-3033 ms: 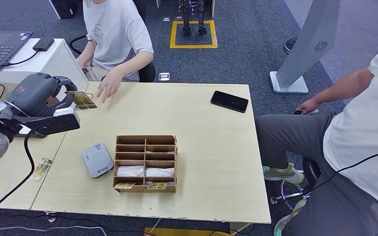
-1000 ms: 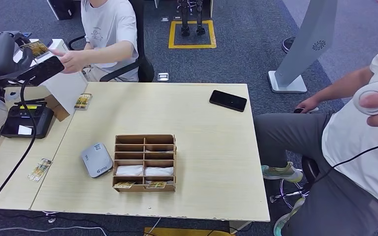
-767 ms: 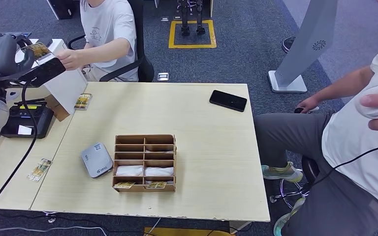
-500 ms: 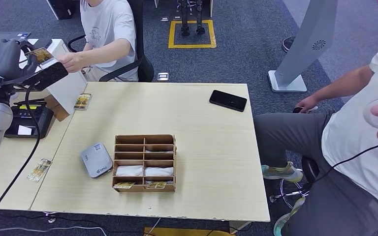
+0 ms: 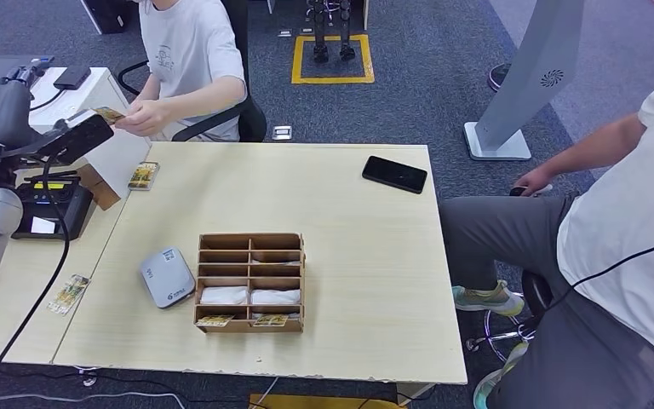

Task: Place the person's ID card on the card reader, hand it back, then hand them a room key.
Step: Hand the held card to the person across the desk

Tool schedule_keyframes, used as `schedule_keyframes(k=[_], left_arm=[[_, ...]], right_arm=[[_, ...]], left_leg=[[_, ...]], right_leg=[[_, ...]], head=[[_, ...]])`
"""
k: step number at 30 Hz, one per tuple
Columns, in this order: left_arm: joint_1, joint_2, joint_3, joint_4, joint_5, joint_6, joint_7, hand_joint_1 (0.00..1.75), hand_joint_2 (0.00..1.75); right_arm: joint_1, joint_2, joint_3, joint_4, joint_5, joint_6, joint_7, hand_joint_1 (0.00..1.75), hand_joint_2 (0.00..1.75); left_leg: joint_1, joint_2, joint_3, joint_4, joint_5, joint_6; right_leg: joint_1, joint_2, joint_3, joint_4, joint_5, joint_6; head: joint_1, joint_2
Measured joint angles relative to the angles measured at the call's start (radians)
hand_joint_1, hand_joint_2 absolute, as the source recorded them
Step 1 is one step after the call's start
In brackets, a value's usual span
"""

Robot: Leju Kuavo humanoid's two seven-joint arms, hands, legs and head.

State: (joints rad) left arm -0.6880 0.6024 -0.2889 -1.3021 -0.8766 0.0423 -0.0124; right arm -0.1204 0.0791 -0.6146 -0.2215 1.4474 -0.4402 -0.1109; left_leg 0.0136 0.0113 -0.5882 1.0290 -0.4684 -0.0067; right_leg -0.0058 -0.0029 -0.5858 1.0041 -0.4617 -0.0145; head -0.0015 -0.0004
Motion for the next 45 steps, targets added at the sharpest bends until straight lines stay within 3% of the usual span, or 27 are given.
schedule_keyframes(k=[7,14,18,22,25,28,31,33,35,39,42,45], left_arm=[[0.120,0.025,0.078,-0.033,0.008,0.068,-0.026,0.00,1.75],[0.182,0.038,0.124,-0.059,0.010,0.083,-0.028,0.00,1.75],[0.324,0.047,0.211,-0.108,0.042,0.135,-0.052,0.00,1.75],[0.524,0.035,0.373,-0.167,0.066,0.228,-0.109,0.00,1.75],[0.683,-0.031,0.546,-0.226,0.110,0.281,-0.175,0.00,1.75],[0.774,-0.172,0.806,-0.228,0.139,0.242,-0.304,0.00,1.75],[0.762,-0.283,1.140,-0.098,0.134,0.214,-0.387,0.00,1.75],[0.733,-0.331,1.345,0.036,0.134,0.260,-0.392,0.00,1.75],[0.710,-0.377,1.494,0.160,0.156,0.326,-0.369,0.00,1.75],[0.676,-0.481,1.664,0.377,0.283,0.424,-0.277,0.00,1.75],[0.658,-0.535,1.725,0.496,0.299,0.463,-0.244,0.00,1.75],[0.646,-0.558,1.751,0.564,0.296,0.476,-0.228,0.00,1.75]], right_arm=[[0.005,-0.001,0.000,0.000,-0.015,-0.003,0.004,0.00,0.00],[0.006,-0.002,0.000,0.000,-0.020,-0.005,0.006,0.00,0.00],[0.016,-0.003,0.000,0.000,-0.030,-0.008,0.016,0.00,0.00],[0.031,-0.006,-0.003,0.000,-0.056,-0.023,0.008,0.00,0.00],[0.048,-0.007,-0.011,0.000,-0.073,-0.036,0.011,0.00,0.00],[0.075,-0.009,-0.027,0.002,-0.080,-0.041,0.024,0.00,0.00],[0.093,-0.014,-0.040,0.004,-0.076,-0.043,0.027,0.00,0.00],[0.098,-0.017,-0.050,0.005,-0.070,-0.045,0.021,0.00,0.00],[0.097,-0.018,-0.056,0.005,-0.066,-0.049,0.011,0.00,0.00],[0.090,-0.018,-0.065,0.005,-0.065,-0.053,-0.003,0.00,0.00],[0.086,-0.019,-0.074,0.005,-0.065,-0.053,-0.005,0.00,0.00],[0.085,-0.020,-0.078,0.005,-0.065,-0.052,-0.005,0.00,0.00]], left_leg=[[0.000,0.000,0.000,0.000,0.000,0.000],[0.000,0.001,0.000,0.000,0.000,0.000],[0.000,0.006,0.001,0.000,-0.002,-0.001],[0.000,0.009,0.002,-0.001,-0.005,-0.001],[-0.001,0.010,0.003,-0.001,-0.008,0.000],[-0.001,0.009,0.003,-0.001,-0.010,0.001],[0.000,0.009,0.003,-0.001,-0.012,0.001],[-0.001,0.010,0.005,-0.001,-0.014,0.001],[-0.001,0.006,0.006,-0.001,-0.014,0.001],[-0.003,-0.004,0.007,-0.001,-0.012,0.003],[-0.003,-0.006,0.006,0.000,-0.012,0.005],[-0.003,-0.006,0.007,0.001,-0.012,0.005]], right_leg=[[0.000,0.000,0.000,0.000,0.000,0.000],[0.000,0.001,0.000,0.000,0.000,0.000],[0.000,0.005,0.000,0.000,0.000,0.000],[0.000,0.009,-0.001,0.000,-0.002,0.000],[-0.001,0.010,0.001,0.000,-0.005,0.002],[-0.001,0.009,0.003,0.000,-0.008,0.003],[0.000,0.010,0.003,0.000,-0.009,0.003],[-0.001,0.010,0.003,-0.001,-0.010,0.003],[-0.001,0.007,0.004,-0.001,-0.012,0.005],[-0.003,-0.004,0.009,-0.001,-0.014,0.006],[-0.003,-0.006,0.011,-0.001,-0.014,0.007],[-0.003,-0.007,0.012,-0.001,-0.013,0.007]], head=[[0.000,0.000],[0.000,0.000],[0.000,0.000],[0.000,0.000],[0.000,0.000],[0.000,0.000],[0.002,0.000],[0.000,0.000],[-0.001,0.000],[0.000,0.000],[0.002,0.000],[0.004,0.000]])
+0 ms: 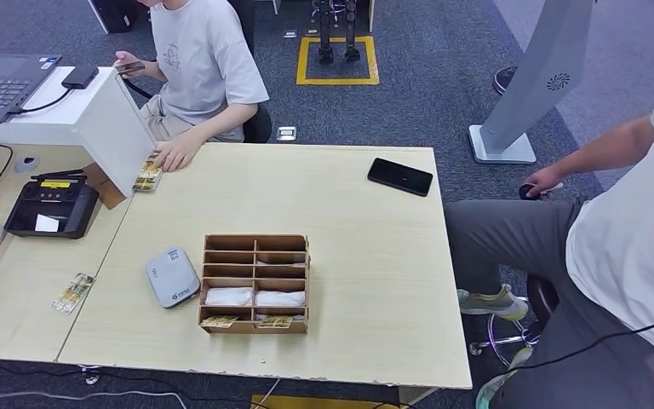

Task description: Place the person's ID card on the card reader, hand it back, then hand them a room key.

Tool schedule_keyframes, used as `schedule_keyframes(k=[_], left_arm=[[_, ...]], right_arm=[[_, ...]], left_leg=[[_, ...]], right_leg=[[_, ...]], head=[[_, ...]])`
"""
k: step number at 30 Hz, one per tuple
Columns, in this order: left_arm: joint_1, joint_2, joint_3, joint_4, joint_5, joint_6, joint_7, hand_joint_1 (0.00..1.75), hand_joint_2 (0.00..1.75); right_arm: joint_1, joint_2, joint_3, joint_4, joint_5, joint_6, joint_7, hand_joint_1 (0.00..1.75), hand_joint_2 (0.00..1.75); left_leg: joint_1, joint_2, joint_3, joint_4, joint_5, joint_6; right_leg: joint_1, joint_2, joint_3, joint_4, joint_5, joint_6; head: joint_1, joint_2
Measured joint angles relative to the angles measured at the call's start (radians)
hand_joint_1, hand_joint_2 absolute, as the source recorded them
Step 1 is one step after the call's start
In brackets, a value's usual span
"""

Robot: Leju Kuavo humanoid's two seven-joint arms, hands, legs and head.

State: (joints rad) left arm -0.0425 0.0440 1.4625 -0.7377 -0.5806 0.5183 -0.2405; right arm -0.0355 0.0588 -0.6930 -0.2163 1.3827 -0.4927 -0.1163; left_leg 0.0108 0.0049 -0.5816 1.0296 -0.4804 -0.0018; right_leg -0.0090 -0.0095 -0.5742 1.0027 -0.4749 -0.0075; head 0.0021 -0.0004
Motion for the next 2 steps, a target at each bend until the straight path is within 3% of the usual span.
schedule_keyframes(k=[2], left_arm=[[-0.004,-0.008,0.004,0.035,-0.009,0.012,0.033,0.00,1.75]], right_arm=[[0.000,-0.001,-0.001,0.000,0.001,0.000,0.001,0.00,0.00]], left_leg=[[0.000,0.000,0.000,0.000,0.000,0.000]], right_leg=[[0.000,0.000,0.000,0.000,0.000,0.000]], head=[[0.000,0.000]])
